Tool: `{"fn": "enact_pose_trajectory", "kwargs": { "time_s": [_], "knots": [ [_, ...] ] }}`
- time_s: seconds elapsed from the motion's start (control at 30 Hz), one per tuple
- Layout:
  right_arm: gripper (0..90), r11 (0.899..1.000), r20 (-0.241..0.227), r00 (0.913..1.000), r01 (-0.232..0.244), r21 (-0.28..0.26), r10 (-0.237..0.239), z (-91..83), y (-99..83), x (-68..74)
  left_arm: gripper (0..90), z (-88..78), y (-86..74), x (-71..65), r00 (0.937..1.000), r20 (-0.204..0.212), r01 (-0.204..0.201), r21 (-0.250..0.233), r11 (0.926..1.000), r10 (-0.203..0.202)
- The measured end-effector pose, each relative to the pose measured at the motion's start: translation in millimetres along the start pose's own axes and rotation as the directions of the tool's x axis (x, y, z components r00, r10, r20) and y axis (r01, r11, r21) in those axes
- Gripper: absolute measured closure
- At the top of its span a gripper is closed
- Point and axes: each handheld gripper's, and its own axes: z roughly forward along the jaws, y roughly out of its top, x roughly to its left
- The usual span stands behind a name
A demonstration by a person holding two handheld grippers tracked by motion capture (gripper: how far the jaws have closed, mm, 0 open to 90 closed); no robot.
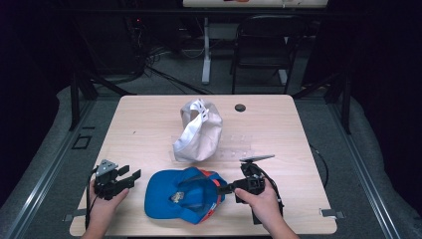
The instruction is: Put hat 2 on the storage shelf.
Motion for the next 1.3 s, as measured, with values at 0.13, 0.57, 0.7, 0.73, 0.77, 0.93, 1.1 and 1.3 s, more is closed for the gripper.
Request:
{"fn": "enact_pose_trajectory", "kwargs": {
  "time_s": [0.13, 0.57, 0.7, 0.73, 0.77, 0.93, 1.1, 1.3],
  "knots": [
    [77.8, 0.999, 0.009, 0.9994, 0.033, 0.036, -0.033, -11.7, 0.7, -4.3, 46.2, 0.2, -0.2, 0.4, 1.0000, -0.001, 0.000, 0.001, 1.0000, 0.000],
    [77.8, 0.999, -0.018, 0.9998, 0.000, -0.038, -0.001, -59.2, 0.7, -7.6, 46.2, 1.3, -0.1, -1.6, 1.0000, -0.002, -0.008, 0.000, 1.0000, 0.008],
    [77.8, 0.999, -0.039, 0.9992, -0.005, -0.046, 0.003, -70.6, 5.2, -2.6, 46.2, 1.0, -0.2, -1.7, 1.0000, -0.005, -0.004, 0.001, 1.0000, 0.004],
    [77.8, 0.999, -0.039, 0.9992, -0.005, -0.046, 0.003, -70.6, 5.2, -2.6, 46.2, 1.0, -0.2, -1.7, 1.0000, -0.005, -0.004, 0.001, 1.0000, 0.004],
    [77.8, 0.998, -0.056, 0.9984, -0.015, -0.055, 0.012, -77.0, 8.7, 1.0, 46.2, 1.0, -0.1, -1.8, 1.0000, -0.006, -0.007, -0.001, 1.0000, 0.007],
    [77.8, 0.998, -0.090, 0.9958, -0.024, -0.052, 0.019, -90.3, 17.8, 8.6, 46.2, 1.2, -0.1, -1.9, 1.0000, 0.003, -0.009, 0.001, 1.0000, 0.009],
    [77.9, 0.997, -0.129, 0.9908, -0.050, -0.061, 0.042, -103.0, 26.3, 17.1, 46.2, 1.2, -0.1, -1.9, 0.9999, 0.004, -0.010, 0.000, 1.0000, 0.010],
    [77.9, 0.997, -0.165, 0.9855, -0.050, -0.061, 0.040, -116.0, 36.6, 31.5, 46.2, 1.1, 0.0, -2.4, 0.9999, 0.005, -0.013, 0.000, 0.9999, 0.013]
  ]
}}
